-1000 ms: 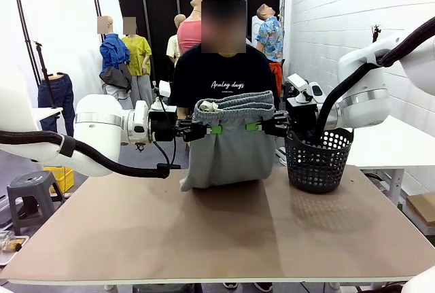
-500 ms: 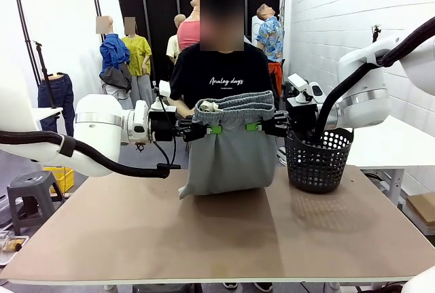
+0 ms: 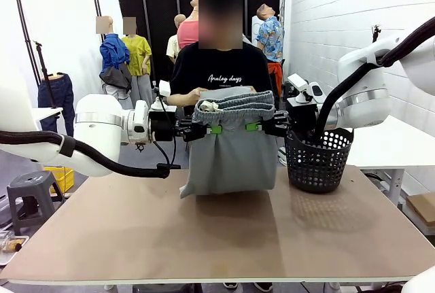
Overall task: Fold the training pants.
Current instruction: Release the ends of the Training pants and then grab the overlapped ends.
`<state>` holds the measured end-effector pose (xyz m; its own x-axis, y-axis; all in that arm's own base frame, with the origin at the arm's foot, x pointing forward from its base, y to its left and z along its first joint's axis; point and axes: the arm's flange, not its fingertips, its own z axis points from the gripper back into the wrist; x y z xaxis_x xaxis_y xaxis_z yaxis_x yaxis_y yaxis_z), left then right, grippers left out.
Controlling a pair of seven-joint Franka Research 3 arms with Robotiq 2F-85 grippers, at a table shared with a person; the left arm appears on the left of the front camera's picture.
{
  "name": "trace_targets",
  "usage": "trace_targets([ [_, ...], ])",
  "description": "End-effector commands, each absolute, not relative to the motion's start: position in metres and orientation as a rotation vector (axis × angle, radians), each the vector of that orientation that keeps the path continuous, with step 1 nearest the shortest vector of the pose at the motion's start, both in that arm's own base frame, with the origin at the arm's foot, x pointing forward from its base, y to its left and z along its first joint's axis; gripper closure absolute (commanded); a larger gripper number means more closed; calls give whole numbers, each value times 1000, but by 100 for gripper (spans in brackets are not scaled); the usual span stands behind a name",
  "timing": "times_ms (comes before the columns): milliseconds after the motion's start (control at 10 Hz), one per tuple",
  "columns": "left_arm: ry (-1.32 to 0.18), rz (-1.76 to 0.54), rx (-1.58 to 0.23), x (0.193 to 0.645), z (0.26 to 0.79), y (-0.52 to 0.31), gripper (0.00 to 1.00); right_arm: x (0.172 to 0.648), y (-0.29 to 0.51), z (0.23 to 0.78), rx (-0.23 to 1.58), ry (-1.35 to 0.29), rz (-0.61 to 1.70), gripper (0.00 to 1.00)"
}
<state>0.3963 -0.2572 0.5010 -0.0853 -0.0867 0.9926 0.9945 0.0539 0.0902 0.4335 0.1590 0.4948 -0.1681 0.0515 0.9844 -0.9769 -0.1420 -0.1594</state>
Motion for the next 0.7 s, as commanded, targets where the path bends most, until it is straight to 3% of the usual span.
trace_targets([
  [0, -1246, -1270, -1056, 395, 505, -258, 100, 431, 159, 494, 1192, -1222, 1470, 100],
  [600, -1246, -1270, -1056, 395, 505, -258, 100, 431, 159, 494, 1192, -1222, 1470, 100],
])
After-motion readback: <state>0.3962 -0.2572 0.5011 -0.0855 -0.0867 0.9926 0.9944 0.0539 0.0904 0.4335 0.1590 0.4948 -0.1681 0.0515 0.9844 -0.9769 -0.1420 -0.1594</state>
